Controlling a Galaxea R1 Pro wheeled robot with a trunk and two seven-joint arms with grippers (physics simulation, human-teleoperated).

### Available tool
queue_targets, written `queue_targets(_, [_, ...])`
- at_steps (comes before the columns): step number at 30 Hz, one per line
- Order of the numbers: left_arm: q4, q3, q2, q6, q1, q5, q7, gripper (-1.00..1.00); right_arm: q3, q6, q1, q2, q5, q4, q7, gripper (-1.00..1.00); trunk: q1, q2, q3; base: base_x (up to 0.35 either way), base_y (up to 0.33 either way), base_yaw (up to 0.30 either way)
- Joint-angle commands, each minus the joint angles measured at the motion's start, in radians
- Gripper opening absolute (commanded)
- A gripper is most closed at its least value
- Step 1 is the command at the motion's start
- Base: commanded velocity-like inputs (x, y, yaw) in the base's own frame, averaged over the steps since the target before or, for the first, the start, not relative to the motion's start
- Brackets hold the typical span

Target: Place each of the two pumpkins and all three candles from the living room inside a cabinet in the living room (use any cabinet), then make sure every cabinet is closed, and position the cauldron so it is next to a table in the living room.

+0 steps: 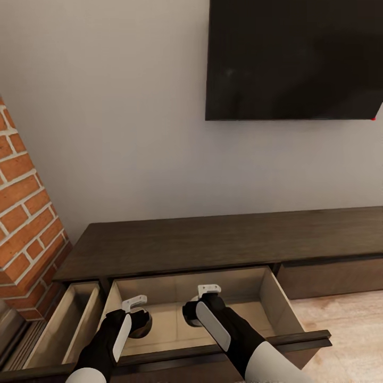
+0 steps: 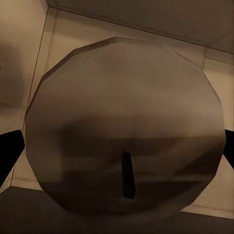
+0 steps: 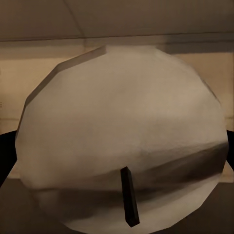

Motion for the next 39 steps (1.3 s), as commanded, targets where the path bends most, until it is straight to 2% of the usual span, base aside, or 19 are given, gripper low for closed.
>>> queue_targets(1, [0.000,0.000,0.000,0.000,0.000,0.000,0.000,-1.00,-0.001,0.000,0.000,0.000,0.000,-0.001,0.000,-1.00,0.000,0.000,0.000,0.000,0.000,0.000])
queue_targets(7, [0.000,-0.001,0.001,0.000,0.000,0.000,0.000,-1.00,-0.003,-0.002,0.000,0.000,-0.001,-0.003,-0.001,-1.00,0.000,0.000,0.000,0.000,0.000,-0.118])
queue_targets(17, [0.000,0.000,0.001,0.001,0.000,0.000,0.000,-1.00,-0.003,-0.003,0.000,0.000,0.000,-0.003,0.000,-1.00,0.031,-0.056,-0.025,0.000,0.000,-0.038])
queue_targets(22, [0.000,0.000,0.001,0.001,0.000,0.000,0.000,-1.00,-0.003,-0.003,0.000,0.000,0.000,-0.003,-0.001,-1.00,0.031,-0.056,-0.029,0.000,0.000,0.000])
queue_targets(27, [0.000,0.000,0.000,0.000,0.000,0.000,0.000,-1.00,-0.003,-0.003,0.000,0.000,0.000,-0.003,-0.001,-1.00,0.033,-0.058,-0.048,0.000,0.000,0.000])
queue_targets(28, [0.000,0.001,0.000,0.000,0.000,0.000,0.000,1.00,-0.003,-0.003,0.000,0.000,0.000,-0.003,-0.001,-1.00,0.033,-0.058,-0.048,0.000,0.000,0.000])
queue_targets(35, [0.000,0.001,0.001,0.000,0.000,0.000,0.000,1.00,-0.003,-0.003,0.000,0.000,-0.001,-0.002,-0.001,-1.00,0.033,-0.058,-0.048,0.000,0.000,0.000])
queue_targets(36, [0.000,0.001,0.001,0.000,0.000,0.000,0.000,1.00,-0.003,-0.003,0.000,0.000,-0.001,-0.002,-0.001,1.00,0.033,-0.058,-0.048,0.000,0.000,0.000])
queue_targets(39, [0.000,0.001,0.001,0.000,0.000,-0.001,0.000,1.00,-0.003,-0.003,0.000,0.000,-0.001,-0.002,-0.001,1.00,0.033,-0.058,-0.048,0.000,0.000,0.000])
